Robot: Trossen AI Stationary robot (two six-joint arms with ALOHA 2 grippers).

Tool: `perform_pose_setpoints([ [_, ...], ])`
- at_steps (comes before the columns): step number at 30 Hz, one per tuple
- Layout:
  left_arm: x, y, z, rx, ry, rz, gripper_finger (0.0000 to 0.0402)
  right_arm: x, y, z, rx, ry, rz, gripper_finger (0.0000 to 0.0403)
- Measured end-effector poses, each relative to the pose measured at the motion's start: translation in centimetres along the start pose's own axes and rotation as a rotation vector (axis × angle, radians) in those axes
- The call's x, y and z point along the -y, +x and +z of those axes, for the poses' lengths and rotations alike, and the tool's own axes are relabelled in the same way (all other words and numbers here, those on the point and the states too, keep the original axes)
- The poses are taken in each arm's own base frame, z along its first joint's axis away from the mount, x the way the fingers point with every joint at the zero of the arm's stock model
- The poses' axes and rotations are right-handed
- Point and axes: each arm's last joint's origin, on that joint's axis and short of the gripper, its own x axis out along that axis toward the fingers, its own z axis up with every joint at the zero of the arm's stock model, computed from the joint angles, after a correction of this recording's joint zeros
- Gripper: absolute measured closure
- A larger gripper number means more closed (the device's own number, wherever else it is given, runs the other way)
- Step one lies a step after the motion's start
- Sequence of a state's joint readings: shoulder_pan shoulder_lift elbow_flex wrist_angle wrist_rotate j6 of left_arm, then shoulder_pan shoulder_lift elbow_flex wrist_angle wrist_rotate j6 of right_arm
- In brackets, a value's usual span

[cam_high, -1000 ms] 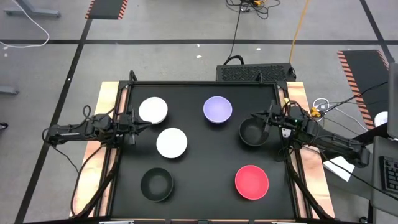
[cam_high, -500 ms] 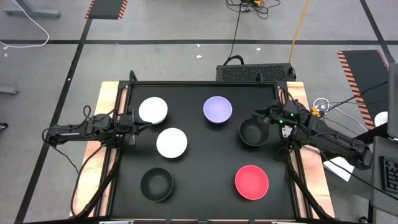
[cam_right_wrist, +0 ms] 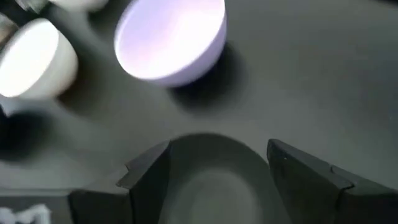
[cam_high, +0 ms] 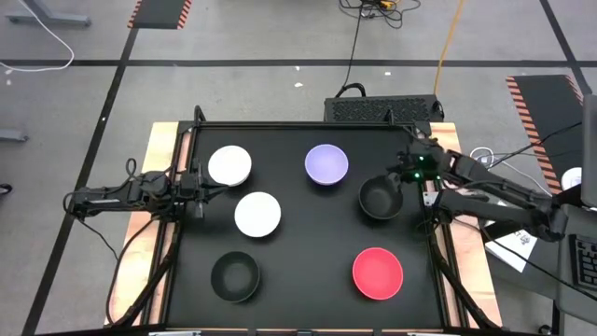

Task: Nest bowls inside each other
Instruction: Stack the top black bowl on top of the purple bowl

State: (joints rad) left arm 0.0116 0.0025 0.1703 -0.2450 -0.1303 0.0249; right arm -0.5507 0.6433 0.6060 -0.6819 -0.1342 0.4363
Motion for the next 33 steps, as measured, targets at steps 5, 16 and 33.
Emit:
perform_pose_setpoints([
  [5, 0.0, 0.0, 0.0, 0.000, 0.001, -0.001, 0.0376, -0.3, 0.1, 0.7, -0.148, -0.036, -0.064, 0.0149],
  [16, 0.0, 0.0, 0.0, 0.000, 0.001, -0.002, 0.0376, 0.4, 1.4, 0.6, -0.301, -0.029, -0.140, 0.0149],
  [33, 0.0, 0.0, 0.0, 0.000, 0.001, -0.012, 0.0376, 1.0, 2.5, 0.1, -0.452, -0.050, -0.191, 0.0149],
])
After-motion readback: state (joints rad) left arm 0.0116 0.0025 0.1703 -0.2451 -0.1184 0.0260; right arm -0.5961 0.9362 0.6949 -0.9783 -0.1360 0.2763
